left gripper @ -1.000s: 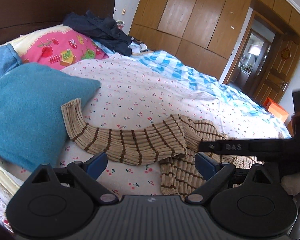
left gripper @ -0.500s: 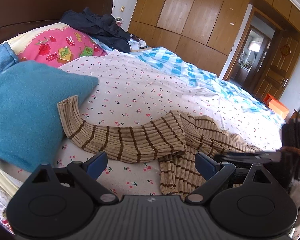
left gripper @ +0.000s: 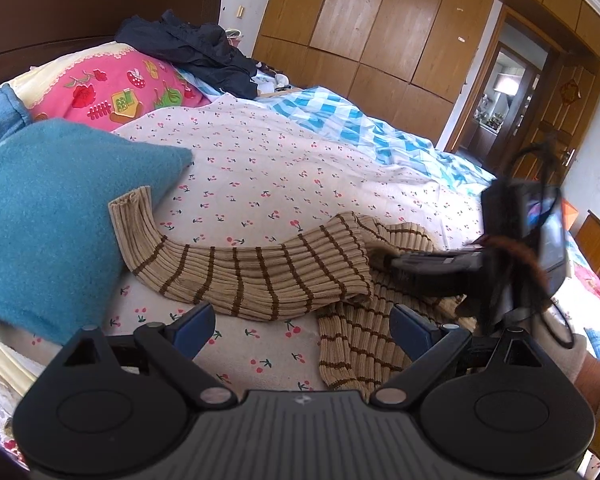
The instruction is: Fold small clothes
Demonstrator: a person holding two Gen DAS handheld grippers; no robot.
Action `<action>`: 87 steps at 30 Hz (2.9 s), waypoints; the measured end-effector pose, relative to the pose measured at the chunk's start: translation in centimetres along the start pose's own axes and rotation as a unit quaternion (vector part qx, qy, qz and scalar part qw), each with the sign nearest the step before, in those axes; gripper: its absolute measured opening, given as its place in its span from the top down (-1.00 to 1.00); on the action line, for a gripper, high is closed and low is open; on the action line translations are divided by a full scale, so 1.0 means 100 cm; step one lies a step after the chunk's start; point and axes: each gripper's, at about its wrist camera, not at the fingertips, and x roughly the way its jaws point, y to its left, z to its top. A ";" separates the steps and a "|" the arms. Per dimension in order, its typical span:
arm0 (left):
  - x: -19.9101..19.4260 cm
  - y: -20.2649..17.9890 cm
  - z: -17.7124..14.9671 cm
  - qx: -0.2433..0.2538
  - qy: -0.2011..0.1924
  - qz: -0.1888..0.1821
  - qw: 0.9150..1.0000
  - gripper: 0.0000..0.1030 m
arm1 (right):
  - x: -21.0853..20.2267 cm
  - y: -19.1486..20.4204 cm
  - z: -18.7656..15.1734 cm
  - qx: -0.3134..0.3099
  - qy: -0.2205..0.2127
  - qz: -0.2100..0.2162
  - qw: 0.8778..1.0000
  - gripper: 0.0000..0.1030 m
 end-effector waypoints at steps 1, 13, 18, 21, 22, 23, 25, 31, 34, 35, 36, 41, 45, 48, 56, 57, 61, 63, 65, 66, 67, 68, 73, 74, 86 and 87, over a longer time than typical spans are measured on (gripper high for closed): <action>0.000 0.000 0.000 0.000 -0.001 0.000 1.000 -0.90 | 0.006 0.001 -0.002 -0.008 0.018 -0.001 1.000 0.87; -0.010 0.009 0.002 -0.024 -0.022 0.007 0.999 -0.90 | -0.028 0.011 0.011 -0.010 0.003 0.000 1.000 0.62; -0.014 0.019 0.010 -0.056 -0.016 0.039 0.998 -0.90 | -0.060 0.033 0.036 -0.027 -0.040 0.083 0.995 0.32; -0.013 0.028 0.013 -0.064 -0.007 0.055 0.996 -0.90 | -0.057 0.058 0.049 -0.031 -0.032 0.136 0.990 0.32; -0.015 0.031 0.014 -0.061 -0.008 0.061 0.996 -0.90 | -0.055 0.064 0.053 -0.029 -0.030 0.151 0.988 0.32; -0.017 0.034 0.015 -0.057 -0.011 0.070 0.996 -0.90 | -0.052 0.070 0.056 -0.025 -0.025 0.171 0.985 0.32; -0.023 0.043 0.016 -0.051 -0.018 0.090 0.994 -0.90 | -0.048 0.082 0.061 -0.016 -0.016 0.198 0.980 0.32; -0.039 0.074 0.014 -0.083 -0.023 0.109 0.990 -0.90 | -0.040 0.115 0.067 -0.008 -0.003 0.248 0.969 0.19; -0.041 0.084 0.010 -0.093 -0.014 0.113 0.989 -0.90 | -0.032 0.128 0.068 0.001 0.004 0.257 0.966 0.11; -0.042 0.087 0.009 -0.097 -0.012 0.113 0.989 -0.90 | -0.028 0.132 0.069 0.006 0.008 0.260 0.965 0.09; -0.042 0.088 0.008 -0.100 -0.011 0.113 0.988 -0.90 | -0.025 0.136 0.069 0.010 0.013 0.263 0.965 0.07; -0.043 0.092 0.004 -0.100 -0.007 0.118 0.988 -0.90 | -0.024 0.161 0.069 0.001 0.015 0.288 0.957 -0.03; -0.046 0.095 0.002 -0.102 -0.006 0.140 0.985 -0.88 | -0.011 0.181 0.071 -0.005 0.015 0.283 0.959 -0.01; -0.049 0.104 0.000 -0.124 -0.001 0.136 0.983 -0.88 | 0.005 0.182 0.072 0.023 0.034 0.291 0.956 0.20; -0.050 0.092 0.003 -0.100 -0.005 0.123 0.987 -0.89 | 0.000 0.146 0.068 0.101 0.041 0.330 0.938 0.87; -0.049 0.089 0.003 -0.097 -0.005 0.120 0.988 -0.89 | -0.002 0.142 0.069 0.107 0.038 0.328 0.938 0.87; -0.051 0.080 0.006 -0.086 -0.008 0.115 0.990 -0.89 | -0.012 0.126 0.074 0.126 0.021 0.318 0.940 0.88; -0.051 0.075 0.006 -0.078 -0.009 0.114 0.990 -0.89 | -0.021 0.118 0.076 0.134 0.008 0.316 0.939 0.88; -0.051 0.072 0.008 -0.072 -0.008 0.111 0.991 -0.90 | -0.030 0.107 0.078 0.145 -0.002 0.316 0.938 0.88; -0.052 0.070 0.009 -0.069 -0.009 0.107 0.992 -0.90 | -0.034 0.100 0.079 0.149 -0.007 0.314 0.937 0.88; -0.052 0.067 0.011 -0.064 -0.011 0.101 0.993 -0.90 | -0.040 0.092 0.079 0.155 -0.014 0.311 0.938 0.88; -0.052 0.063 0.014 -0.057 -0.014 0.094 0.994 -0.90 | -0.046 0.081 0.079 0.163 -0.021 0.305 0.938 0.88; -0.041 0.032 0.025 -0.019 -0.017 0.050 0.998 -0.90 | -0.083 0.010 0.076 0.224 -0.066 0.264 0.936 0.89; -0.038 0.023 0.028 -0.008 -0.016 0.040 0.999 -0.90 | -0.092 -0.008 0.074 0.240 -0.078 0.253 0.934 0.89; 0.018 -0.101 0.027 0.122 0.033 -0.054 0.991 -0.93 | -0.167 -0.206 -0.067 0.447 -0.152 0.048 0.880 0.89; 0.022 -0.111 0.021 0.136 0.040 -0.052 0.989 -0.93 | -0.162 -0.215 -0.084 0.465 -0.146 0.040 0.873 0.89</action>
